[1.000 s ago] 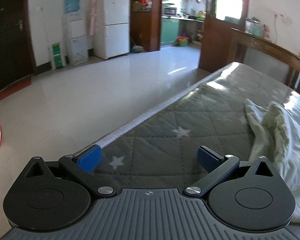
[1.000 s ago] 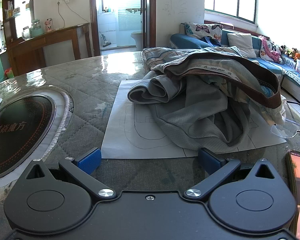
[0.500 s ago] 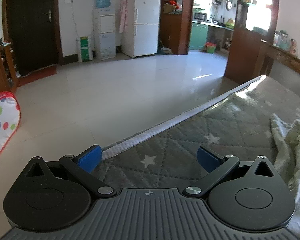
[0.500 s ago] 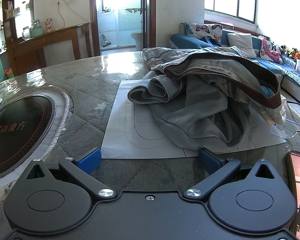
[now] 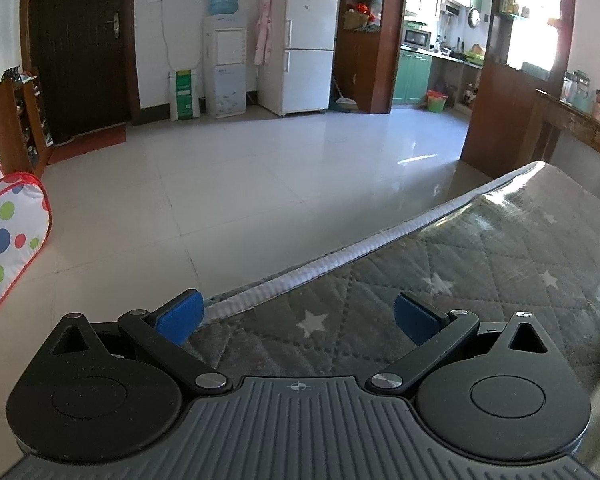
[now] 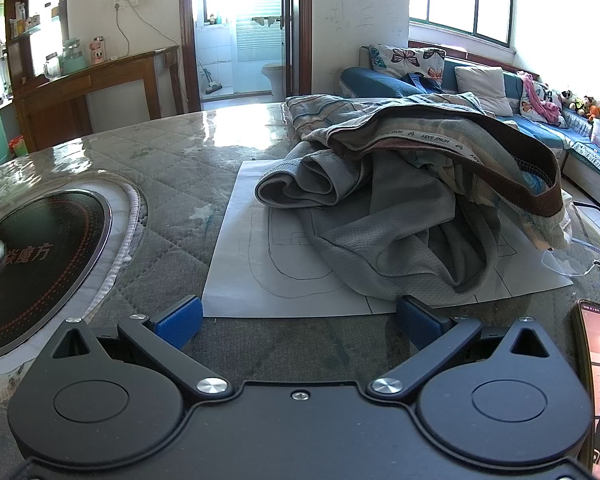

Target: Fold clothes

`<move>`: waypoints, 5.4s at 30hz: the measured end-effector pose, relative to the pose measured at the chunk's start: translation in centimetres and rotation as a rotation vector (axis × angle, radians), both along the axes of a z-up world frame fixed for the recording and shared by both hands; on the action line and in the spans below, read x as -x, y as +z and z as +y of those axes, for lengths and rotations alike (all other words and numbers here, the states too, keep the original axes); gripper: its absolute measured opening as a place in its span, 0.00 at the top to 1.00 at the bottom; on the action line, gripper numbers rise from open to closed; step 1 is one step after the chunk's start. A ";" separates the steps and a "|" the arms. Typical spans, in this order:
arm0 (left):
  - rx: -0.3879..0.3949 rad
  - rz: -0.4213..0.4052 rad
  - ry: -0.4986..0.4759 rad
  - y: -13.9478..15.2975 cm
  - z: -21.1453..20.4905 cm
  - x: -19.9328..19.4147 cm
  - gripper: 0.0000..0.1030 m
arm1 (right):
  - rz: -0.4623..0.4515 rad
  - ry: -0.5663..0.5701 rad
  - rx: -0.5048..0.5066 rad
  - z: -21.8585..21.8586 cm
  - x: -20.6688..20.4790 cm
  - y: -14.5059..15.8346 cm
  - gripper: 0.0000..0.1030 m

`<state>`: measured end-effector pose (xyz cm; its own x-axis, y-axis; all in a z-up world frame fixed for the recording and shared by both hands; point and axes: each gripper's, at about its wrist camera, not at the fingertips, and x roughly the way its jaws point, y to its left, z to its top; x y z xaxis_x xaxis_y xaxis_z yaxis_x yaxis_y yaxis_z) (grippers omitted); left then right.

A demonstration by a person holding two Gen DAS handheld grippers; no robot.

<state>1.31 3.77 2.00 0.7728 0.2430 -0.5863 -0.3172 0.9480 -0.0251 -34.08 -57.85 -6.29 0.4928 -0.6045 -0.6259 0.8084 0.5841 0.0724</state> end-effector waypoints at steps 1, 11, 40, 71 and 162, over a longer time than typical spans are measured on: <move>-0.002 0.001 0.000 0.1 0.0 0.0 0.00 | 0.000 0.000 0.000 0.0 0.0 0.0 0.00; -0.023 0.023 -0.004 0.2 -0.3 0.3 0.00 | 0.000 0.000 0.000 0.0 0.0 0.0 0.00; -0.025 0.021 -0.004 -0.1 -0.1 0.3 0.00 | 0.000 0.000 0.000 0.0 0.0 0.0 0.00; -0.038 -0.014 -0.342 0.0 -3.9 4.4 0.00 | 0.000 0.000 0.000 0.0 0.0 0.0 0.00; -0.146 0.033 -0.904 2.8 -15.2 15.2 0.03 | -0.105 0.807 0.061 25.8 -13.5 12.3 0.03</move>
<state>-13.88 -11.40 4.81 0.6882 -0.3725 -0.6226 0.5485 0.8288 0.1104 -20.55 -32.04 5.98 0.8453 -0.0698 -0.5297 0.1278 0.9891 0.0737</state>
